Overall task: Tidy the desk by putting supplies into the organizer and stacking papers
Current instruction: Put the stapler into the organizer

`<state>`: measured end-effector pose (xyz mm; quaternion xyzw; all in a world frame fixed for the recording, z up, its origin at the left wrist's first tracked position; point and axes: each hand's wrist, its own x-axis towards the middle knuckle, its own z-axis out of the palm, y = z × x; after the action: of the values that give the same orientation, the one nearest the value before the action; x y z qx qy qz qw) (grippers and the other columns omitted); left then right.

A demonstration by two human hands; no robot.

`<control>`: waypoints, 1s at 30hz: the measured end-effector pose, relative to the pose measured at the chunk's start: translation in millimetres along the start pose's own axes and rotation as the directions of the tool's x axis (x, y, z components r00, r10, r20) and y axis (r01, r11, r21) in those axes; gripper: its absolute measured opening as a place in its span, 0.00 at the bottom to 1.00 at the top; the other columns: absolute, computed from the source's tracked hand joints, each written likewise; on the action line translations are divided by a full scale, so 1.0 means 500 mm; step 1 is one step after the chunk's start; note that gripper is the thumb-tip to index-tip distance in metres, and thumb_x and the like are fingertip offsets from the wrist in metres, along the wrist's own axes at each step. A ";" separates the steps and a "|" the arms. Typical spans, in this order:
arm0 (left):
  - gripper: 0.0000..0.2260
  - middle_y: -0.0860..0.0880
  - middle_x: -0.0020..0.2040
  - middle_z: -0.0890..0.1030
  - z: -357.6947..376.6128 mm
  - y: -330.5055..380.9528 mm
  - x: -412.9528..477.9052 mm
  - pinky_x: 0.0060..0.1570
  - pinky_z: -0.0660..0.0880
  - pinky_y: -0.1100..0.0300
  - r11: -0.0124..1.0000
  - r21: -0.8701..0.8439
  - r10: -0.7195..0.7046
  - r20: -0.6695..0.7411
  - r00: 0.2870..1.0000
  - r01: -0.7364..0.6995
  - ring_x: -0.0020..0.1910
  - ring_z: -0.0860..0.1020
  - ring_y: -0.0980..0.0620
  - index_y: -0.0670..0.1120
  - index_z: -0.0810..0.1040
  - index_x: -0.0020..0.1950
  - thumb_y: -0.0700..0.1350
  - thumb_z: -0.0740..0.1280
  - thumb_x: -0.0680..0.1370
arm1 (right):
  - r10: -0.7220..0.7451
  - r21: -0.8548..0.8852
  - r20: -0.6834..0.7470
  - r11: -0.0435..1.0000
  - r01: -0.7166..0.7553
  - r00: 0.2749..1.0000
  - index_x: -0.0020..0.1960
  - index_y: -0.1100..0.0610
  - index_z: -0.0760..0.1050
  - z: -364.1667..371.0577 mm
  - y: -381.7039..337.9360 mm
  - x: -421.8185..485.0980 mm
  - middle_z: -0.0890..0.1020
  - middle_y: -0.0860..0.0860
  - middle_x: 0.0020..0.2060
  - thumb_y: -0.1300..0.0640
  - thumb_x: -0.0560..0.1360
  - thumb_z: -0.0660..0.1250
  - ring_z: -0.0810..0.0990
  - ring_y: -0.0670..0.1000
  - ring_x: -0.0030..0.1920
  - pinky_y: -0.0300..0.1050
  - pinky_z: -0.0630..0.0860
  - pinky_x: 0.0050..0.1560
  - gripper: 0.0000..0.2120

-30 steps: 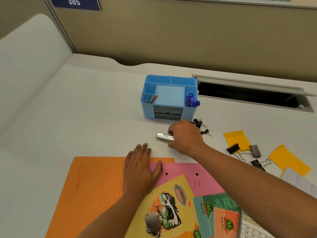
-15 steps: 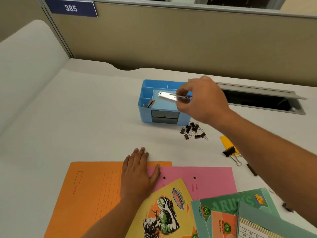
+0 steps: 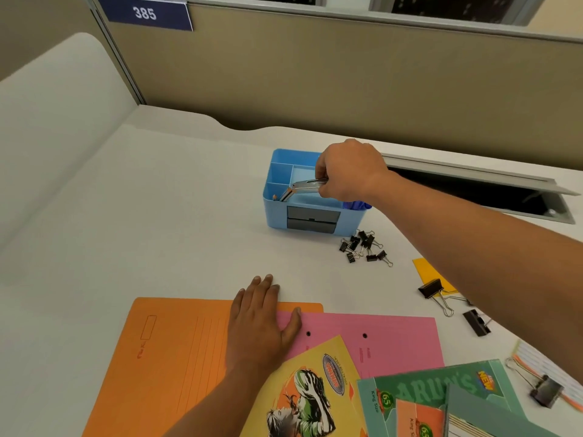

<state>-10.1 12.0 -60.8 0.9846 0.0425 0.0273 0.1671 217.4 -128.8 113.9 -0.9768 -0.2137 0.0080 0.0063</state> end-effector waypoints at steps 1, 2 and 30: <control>0.29 0.48 0.71 0.73 0.000 0.000 0.000 0.72 0.55 0.52 1.000 0.001 -0.001 0.001 1.000 0.001 0.72 0.68 0.48 0.46 0.76 0.66 0.64 0.55 0.77 | -0.002 -0.009 0.002 1.000 0.002 1.000 0.48 0.48 0.80 0.004 0.001 0.002 0.82 0.49 0.42 0.50 0.68 0.70 0.78 0.54 0.46 0.49 0.74 0.45 0.08; 0.29 0.48 0.71 0.73 0.001 -0.001 0.000 0.73 0.54 0.52 1.000 0.001 -0.001 0.002 1.000 0.001 0.73 0.67 0.48 0.46 0.76 0.66 0.65 0.55 0.77 | -0.003 -0.015 0.002 1.000 0.003 1.000 0.48 0.48 0.80 0.007 0.002 0.004 0.82 0.49 0.42 0.50 0.68 0.70 0.78 0.54 0.46 0.49 0.74 0.45 0.08; 0.29 0.49 0.72 0.72 0.004 0.000 0.000 0.74 0.53 0.53 1.000 -0.011 -0.008 -0.014 1.000 0.008 0.74 0.65 0.49 0.47 0.75 0.68 0.65 0.53 0.77 | 0.154 0.519 -0.362 0.852 0.061 0.919 0.47 0.52 0.80 0.027 0.037 -0.079 0.80 0.43 0.40 0.52 0.75 0.68 0.77 0.42 0.39 0.40 0.77 0.44 0.05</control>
<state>-9.7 11.5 -62.7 0.9834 0.0473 0.0335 0.1721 188.9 -162.0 100.7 -0.9249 -0.1737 -0.1292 0.3127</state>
